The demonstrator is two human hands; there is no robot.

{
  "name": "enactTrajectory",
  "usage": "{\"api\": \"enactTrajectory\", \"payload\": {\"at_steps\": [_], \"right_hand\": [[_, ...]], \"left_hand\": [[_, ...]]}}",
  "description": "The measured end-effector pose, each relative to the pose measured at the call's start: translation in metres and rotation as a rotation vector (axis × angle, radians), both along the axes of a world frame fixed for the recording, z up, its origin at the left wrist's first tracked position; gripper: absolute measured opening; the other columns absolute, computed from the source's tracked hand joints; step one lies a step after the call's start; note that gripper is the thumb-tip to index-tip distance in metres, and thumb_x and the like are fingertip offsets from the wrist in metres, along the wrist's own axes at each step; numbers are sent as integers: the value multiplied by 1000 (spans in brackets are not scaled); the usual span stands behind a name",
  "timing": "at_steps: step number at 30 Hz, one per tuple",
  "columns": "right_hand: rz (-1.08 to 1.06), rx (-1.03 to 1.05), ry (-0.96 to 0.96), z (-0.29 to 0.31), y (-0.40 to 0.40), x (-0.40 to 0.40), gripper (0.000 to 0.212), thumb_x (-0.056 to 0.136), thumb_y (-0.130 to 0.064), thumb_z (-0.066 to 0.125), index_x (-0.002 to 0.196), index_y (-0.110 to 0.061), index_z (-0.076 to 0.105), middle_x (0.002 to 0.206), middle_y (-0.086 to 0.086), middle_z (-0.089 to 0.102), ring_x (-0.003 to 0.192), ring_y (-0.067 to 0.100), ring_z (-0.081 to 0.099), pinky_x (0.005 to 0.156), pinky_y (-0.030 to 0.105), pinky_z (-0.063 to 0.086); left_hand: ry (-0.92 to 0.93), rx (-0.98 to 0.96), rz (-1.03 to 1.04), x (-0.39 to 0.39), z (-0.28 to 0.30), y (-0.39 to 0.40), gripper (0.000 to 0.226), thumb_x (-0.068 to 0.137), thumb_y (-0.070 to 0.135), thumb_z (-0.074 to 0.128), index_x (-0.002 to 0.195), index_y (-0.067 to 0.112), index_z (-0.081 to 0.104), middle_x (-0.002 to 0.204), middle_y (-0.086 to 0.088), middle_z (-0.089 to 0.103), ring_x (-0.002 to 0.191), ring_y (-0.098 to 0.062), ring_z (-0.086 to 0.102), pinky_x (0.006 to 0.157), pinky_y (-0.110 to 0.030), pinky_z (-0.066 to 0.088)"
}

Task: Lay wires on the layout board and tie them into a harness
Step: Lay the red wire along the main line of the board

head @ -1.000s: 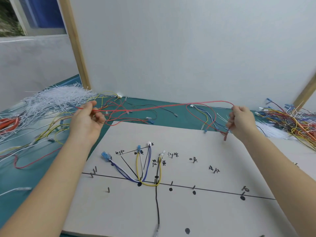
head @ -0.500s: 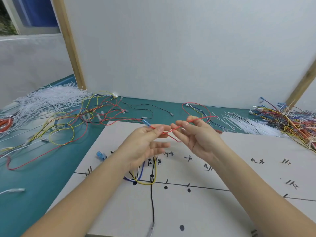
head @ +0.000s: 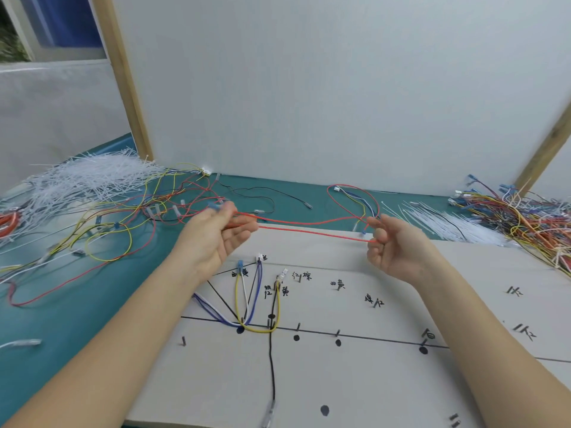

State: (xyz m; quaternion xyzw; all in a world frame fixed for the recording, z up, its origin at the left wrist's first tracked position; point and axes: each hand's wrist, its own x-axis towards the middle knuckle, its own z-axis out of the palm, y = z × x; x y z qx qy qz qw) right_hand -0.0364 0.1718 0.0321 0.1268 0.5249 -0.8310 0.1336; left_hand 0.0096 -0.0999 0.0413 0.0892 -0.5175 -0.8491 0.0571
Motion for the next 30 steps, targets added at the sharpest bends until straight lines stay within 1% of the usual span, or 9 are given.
{"api": "enactTrajectory", "payload": {"at_steps": [3, 8, 14, 17, 20, 22, 25, 27, 30], "right_hand": [[52, 226, 80, -1, 3, -2, 18, 96, -20, 46, 95, -17, 64, 44, -6, 48, 40, 8, 49, 41, 16, 41], [-8, 109, 66, 4, 17, -7, 21, 95, -14, 45, 88, -14, 65, 59, -4, 55, 49, 11, 54, 44, 17, 46], [3, 51, 83, 0, 23, -10, 29, 92, -3, 38, 99, -11, 65, 57, 0, 54, 58, 13, 52, 55, 22, 55], [45, 123, 90, 1, 27, -11, 29, 90, -3, 42, 99, -15, 66, 62, -1, 59, 56, 13, 56, 53, 21, 53], [-17, 232, 135, -1, 30, -12, 25, 90, -2, 50, 89, -20, 67, 74, -2, 65, 57, 13, 56, 47, 18, 48], [-67, 228, 178, -2, 32, -12, 25, 90, -2, 54, 80, -20, 67, 76, -2, 61, 58, 15, 54, 47, 17, 48], [-15, 259, 248, -2, 32, -10, 26, 90, 1, 52, 80, -17, 68, 69, -1, 61, 50, 13, 58, 47, 18, 50], [67, 336, 291, -2, 29, -8, 25, 90, 1, 51, 82, -15, 68, 71, 1, 68, 52, 13, 62, 49, 20, 52], [111, 542, 375, -2, 21, -5, 24, 88, 0, 52, 80, -16, 68, 75, 0, 71, 61, 12, 65, 54, 20, 53]], "left_hand": [[-106, 28, -47, -2, -5, -14, 33, 101, 25, 35, 78, 8, 53, 54, -6, 65, 47, -12, 64, 41, -16, 49], [-148, 134, -187, -1, -7, -30, 29, 95, 16, 38, 92, 5, 65, 63, -5, 61, 52, -12, 61, 49, -17, 52], [-165, 198, -143, -3, -9, -29, 25, 94, 3, 36, 91, 4, 61, 61, -4, 66, 53, -11, 65, 48, -16, 53], [-157, 238, -161, -3, -10, -32, 27, 96, 10, 36, 95, 1, 61, 66, -6, 68, 57, -12, 67, 52, -18, 55], [-143, 262, -174, -5, -12, -34, 30, 98, 13, 35, 98, -2, 61, 70, -8, 69, 59, -14, 68, 55, -19, 55], [-126, 207, -158, -6, -13, -34, 25, 97, 5, 36, 97, 0, 61, 68, -4, 69, 58, -10, 66, 55, -16, 54], [-97, 63, -128, -7, -16, -31, 25, 95, -1, 38, 93, 4, 62, 66, -2, 67, 56, -7, 64, 53, -14, 52], [-72, -150, -107, -6, -19, -27, 23, 96, 5, 41, 91, 6, 64, 70, -5, 66, 57, -8, 64, 52, -15, 52], [31, -652, -128, -4, -24, -17, 19, 96, 9, 45, 97, 10, 64, 74, -2, 61, 63, -7, 59, 56, -12, 48]]}}
